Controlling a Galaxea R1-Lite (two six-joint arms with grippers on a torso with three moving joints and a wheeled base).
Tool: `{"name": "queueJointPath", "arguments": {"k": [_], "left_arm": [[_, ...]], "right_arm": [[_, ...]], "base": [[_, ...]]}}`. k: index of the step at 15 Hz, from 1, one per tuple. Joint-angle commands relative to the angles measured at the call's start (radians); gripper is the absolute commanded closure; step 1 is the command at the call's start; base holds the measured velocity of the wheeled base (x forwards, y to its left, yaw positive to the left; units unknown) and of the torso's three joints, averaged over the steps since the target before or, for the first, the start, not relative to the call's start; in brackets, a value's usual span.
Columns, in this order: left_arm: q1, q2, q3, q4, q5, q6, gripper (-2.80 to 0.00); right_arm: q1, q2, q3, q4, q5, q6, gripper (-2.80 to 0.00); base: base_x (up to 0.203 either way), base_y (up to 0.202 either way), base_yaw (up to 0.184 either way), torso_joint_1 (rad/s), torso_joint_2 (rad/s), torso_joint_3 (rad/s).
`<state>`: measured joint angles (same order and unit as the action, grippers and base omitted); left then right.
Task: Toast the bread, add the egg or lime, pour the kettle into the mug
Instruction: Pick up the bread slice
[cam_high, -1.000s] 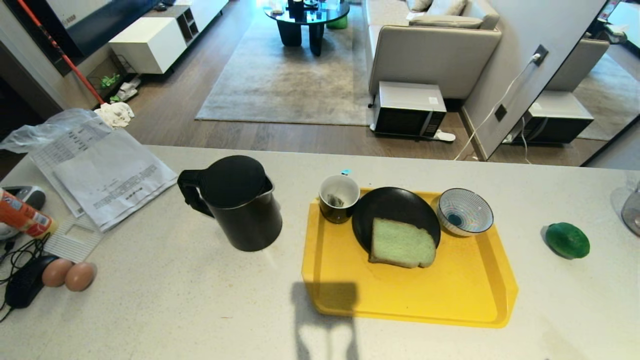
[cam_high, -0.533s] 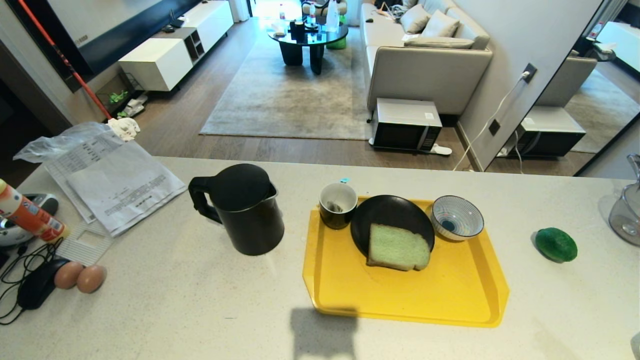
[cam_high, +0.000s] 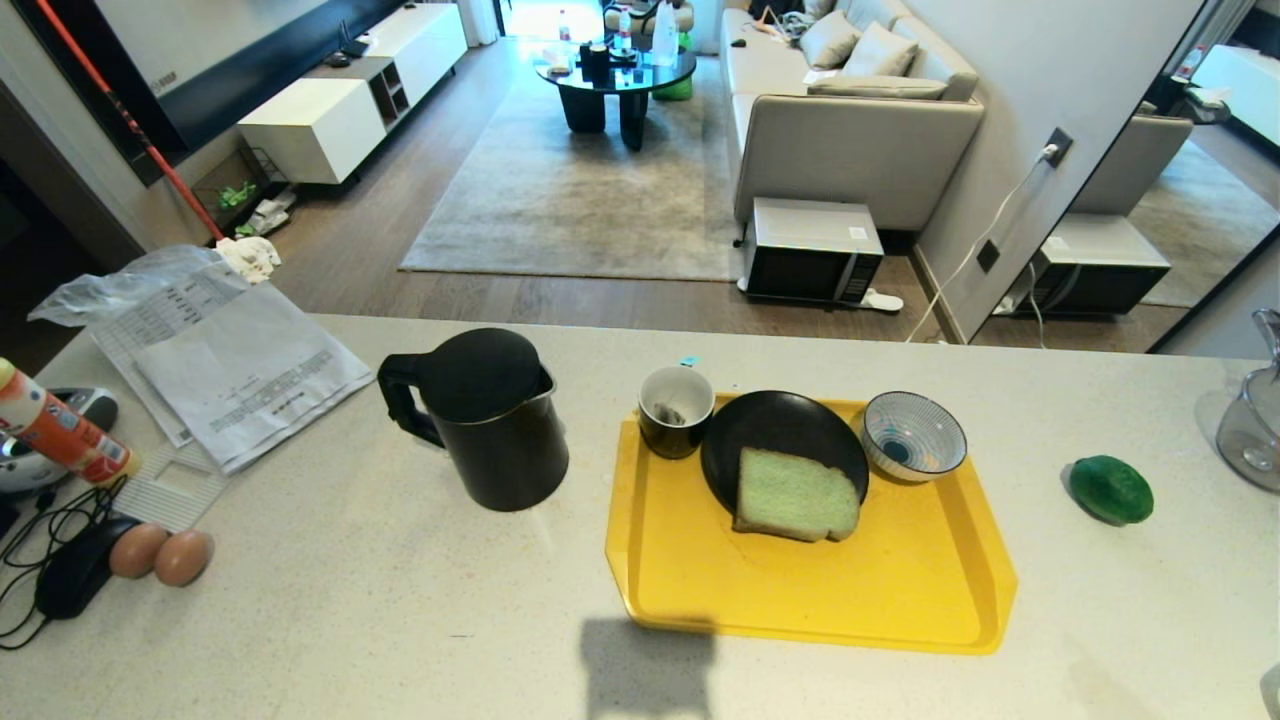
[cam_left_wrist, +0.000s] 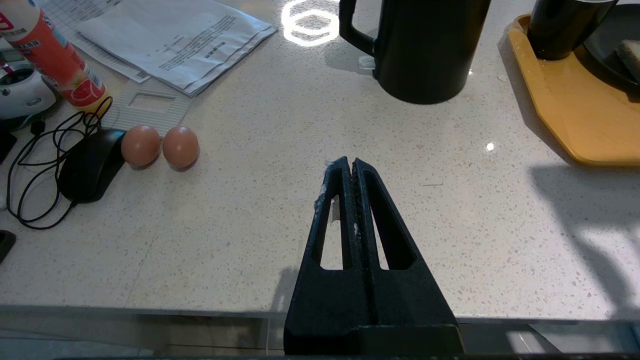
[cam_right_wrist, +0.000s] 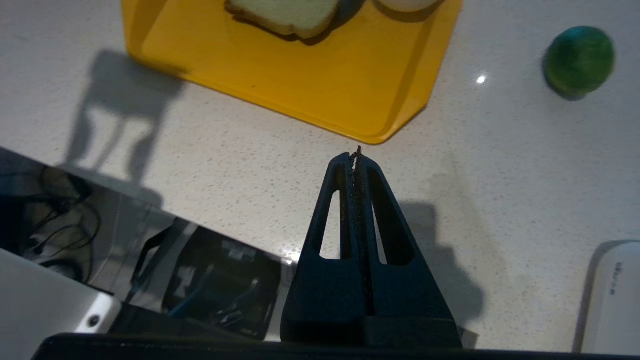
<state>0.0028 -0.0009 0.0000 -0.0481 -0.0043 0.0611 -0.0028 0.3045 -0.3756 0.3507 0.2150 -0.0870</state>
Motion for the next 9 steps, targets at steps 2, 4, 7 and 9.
{"name": "queueJointPath", "arguments": {"k": [2,4,7,9], "left_arm": [[0.0,-0.002,0.017,-0.001,0.0,0.0,0.0],[0.0,-0.002,0.017,-0.001,0.0,0.0,0.0],[0.0,-0.002,0.017,-0.001,0.0,0.0,0.0],[0.0,-0.002,0.017,-0.001,0.0,0.0,0.0]], "right_arm": [[0.001,0.45,-0.141,0.009,0.095,0.023,0.0],[0.002,0.656,-0.223,-0.021,0.131,0.085,0.0],[0.052,0.865,-0.322,-0.101,0.163,0.232,0.0],[0.092,0.924,-0.347,-0.128,0.172,0.306,-2.8]], "base": [[0.0,0.0,0.0,0.0,0.0,0.0],[0.0,0.0,0.0,0.0,0.0,0.0],[0.0,0.0,0.0,0.0,0.0,0.0],[0.0,0.0,0.0,0.0,0.0,0.0]]}}
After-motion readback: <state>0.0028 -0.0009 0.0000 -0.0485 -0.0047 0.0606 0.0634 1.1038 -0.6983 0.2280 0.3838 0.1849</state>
